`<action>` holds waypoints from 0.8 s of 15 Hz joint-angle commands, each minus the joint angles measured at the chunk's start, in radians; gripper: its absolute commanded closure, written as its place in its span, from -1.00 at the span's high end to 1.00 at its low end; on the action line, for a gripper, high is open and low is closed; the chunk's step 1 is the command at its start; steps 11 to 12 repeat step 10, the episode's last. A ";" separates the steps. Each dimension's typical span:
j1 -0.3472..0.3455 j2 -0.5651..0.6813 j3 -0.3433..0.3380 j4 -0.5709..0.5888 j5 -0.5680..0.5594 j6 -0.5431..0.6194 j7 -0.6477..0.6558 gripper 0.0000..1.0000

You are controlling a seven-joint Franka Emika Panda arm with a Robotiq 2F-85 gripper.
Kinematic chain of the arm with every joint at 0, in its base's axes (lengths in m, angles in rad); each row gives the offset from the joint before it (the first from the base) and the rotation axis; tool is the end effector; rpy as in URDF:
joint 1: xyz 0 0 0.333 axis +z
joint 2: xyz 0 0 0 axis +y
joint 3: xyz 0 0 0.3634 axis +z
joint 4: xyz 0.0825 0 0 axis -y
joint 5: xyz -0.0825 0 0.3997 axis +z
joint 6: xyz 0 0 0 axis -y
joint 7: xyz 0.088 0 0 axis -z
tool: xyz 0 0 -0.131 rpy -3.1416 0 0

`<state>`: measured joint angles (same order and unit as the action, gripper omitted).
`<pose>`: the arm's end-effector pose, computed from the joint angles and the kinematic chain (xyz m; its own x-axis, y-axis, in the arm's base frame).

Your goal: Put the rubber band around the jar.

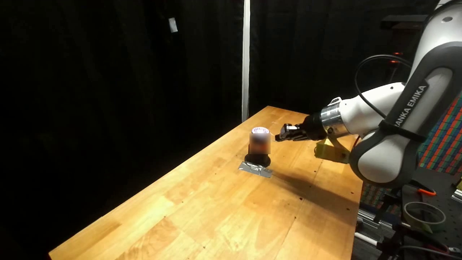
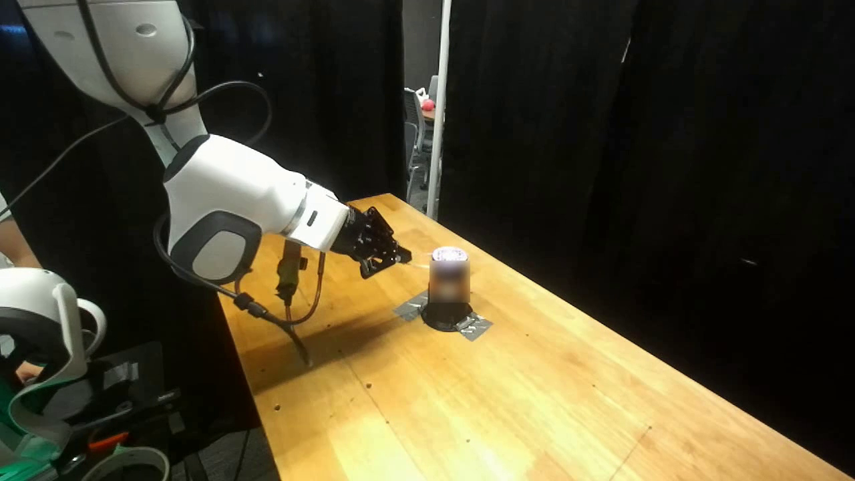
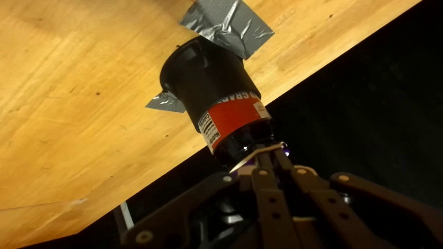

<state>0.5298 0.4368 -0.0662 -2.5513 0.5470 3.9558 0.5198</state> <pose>0.4895 0.1548 0.2424 0.4580 -0.5697 0.6824 -0.3436 -0.8215 -0.4551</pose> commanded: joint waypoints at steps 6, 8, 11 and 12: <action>-0.180 0.075 0.209 0.036 0.052 0.210 -0.065 0.12; -0.208 0.055 0.234 0.011 0.034 0.165 -0.058 -0.26; -0.221 0.059 0.248 0.011 0.030 0.155 -0.054 0.06; -0.221 0.059 0.248 0.011 0.030 0.155 -0.054 0.06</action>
